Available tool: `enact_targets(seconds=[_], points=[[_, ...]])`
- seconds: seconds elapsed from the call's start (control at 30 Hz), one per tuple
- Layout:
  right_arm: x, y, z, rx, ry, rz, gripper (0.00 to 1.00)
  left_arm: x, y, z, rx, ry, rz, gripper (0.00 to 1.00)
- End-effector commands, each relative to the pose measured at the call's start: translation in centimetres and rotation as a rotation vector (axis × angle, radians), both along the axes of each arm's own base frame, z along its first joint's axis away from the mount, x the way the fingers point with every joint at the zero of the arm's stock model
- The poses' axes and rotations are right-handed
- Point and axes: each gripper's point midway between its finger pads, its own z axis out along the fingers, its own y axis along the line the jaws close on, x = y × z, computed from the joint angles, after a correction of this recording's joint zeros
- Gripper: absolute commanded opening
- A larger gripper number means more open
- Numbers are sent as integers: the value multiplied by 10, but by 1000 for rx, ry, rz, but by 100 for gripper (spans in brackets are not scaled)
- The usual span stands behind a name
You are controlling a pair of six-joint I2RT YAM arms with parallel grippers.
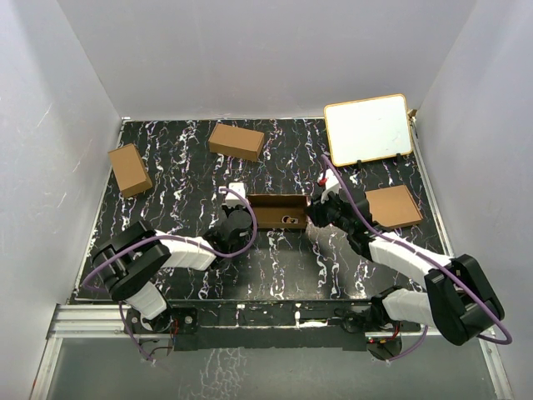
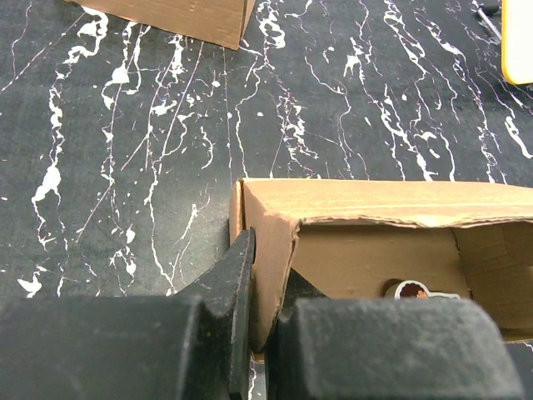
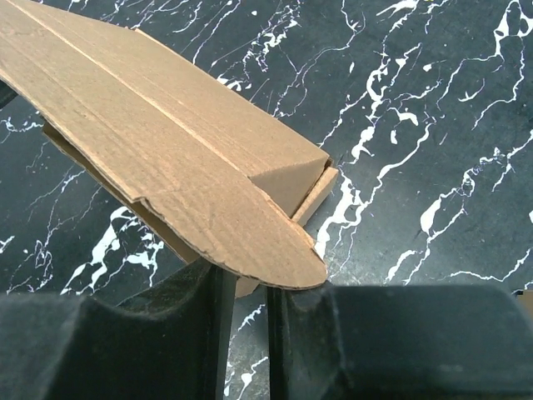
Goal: Fold the paper box
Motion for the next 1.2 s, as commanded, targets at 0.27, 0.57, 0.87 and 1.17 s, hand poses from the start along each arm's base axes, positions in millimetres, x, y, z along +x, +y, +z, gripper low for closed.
enact_targets(seconds=[0.27, 0.57, 0.87, 1.17], points=[[12, -7, 47, -3, -152, -5, 30, -9, 9, -8, 86, 9, -8, 1], [-12, -6, 59, -116, -201, 265, 60, -7, 10, -8, 100, 10, -5, 1], [-53, -9, 76, -200, -270, 595, 66, -5, 5, -6, 102, 12, -13, 1], [-59, 9, 124, -170, -317, 747, 68, -5, 3, -5, 111, 13, -25, 1]])
